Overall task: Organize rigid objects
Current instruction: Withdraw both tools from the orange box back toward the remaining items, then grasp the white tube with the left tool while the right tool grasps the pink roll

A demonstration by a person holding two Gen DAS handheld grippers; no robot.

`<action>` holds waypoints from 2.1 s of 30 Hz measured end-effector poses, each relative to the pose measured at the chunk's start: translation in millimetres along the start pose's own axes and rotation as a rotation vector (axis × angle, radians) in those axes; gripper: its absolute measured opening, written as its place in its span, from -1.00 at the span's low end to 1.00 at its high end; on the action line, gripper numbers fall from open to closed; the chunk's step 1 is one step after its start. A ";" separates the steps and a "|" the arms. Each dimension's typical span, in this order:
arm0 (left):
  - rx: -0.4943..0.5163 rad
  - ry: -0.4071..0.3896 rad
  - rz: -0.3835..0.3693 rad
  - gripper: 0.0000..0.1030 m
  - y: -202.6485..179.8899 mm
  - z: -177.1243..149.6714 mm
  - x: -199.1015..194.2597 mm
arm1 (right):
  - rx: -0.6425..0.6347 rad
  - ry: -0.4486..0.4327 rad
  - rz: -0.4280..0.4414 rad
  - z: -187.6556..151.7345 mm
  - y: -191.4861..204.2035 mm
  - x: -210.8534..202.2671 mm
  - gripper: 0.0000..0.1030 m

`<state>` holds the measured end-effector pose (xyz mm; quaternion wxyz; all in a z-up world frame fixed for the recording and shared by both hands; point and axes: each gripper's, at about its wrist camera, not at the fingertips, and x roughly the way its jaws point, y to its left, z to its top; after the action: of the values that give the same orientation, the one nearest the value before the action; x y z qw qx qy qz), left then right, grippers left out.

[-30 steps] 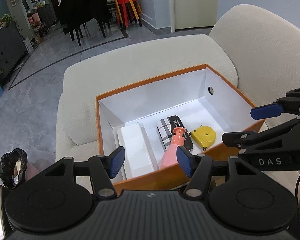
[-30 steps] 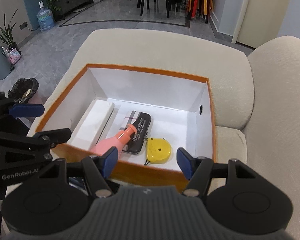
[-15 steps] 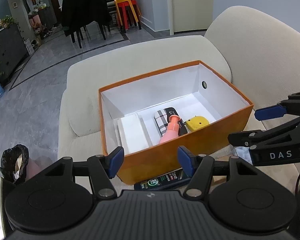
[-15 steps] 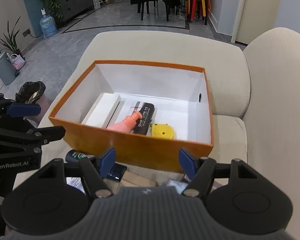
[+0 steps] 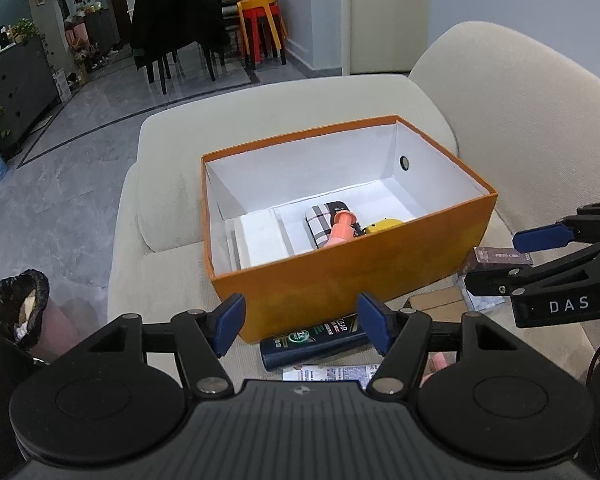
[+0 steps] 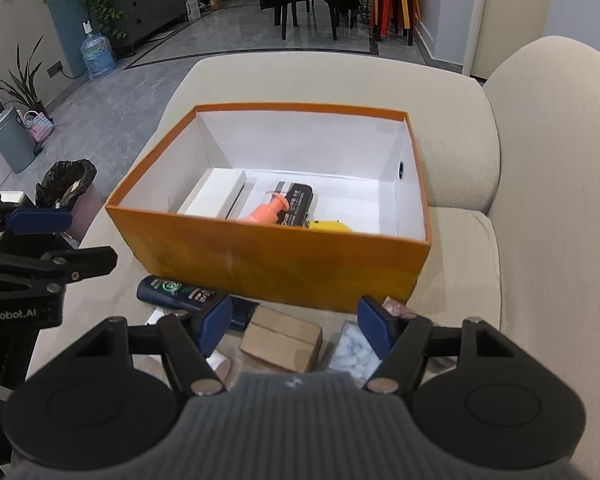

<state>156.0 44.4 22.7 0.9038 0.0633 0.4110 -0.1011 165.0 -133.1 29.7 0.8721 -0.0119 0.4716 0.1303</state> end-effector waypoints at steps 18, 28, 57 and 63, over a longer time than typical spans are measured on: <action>0.013 0.075 -0.075 0.49 -6.3 -87.5 36.5 | 0.007 0.026 -0.005 -74.7 1.7 26.9 0.35; 0.392 0.070 -0.092 0.49 -39.3 -104.7 58.4 | 0.059 0.062 0.008 -102.8 -7.6 37.2 0.39; 0.637 0.162 -0.365 0.21 -45.9 -77.8 114.6 | 0.044 0.100 -0.002 -113.2 -7.3 35.7 0.41; 0.478 0.188 -0.290 0.12 -38.8 -90.6 103.9 | 0.040 0.095 0.015 -111.1 0.6 38.8 0.41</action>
<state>147.5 11.0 -116.4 0.7972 0.2241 0.4624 -0.3169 94.1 -140.1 -63.9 0.8477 0.0027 0.5151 0.1267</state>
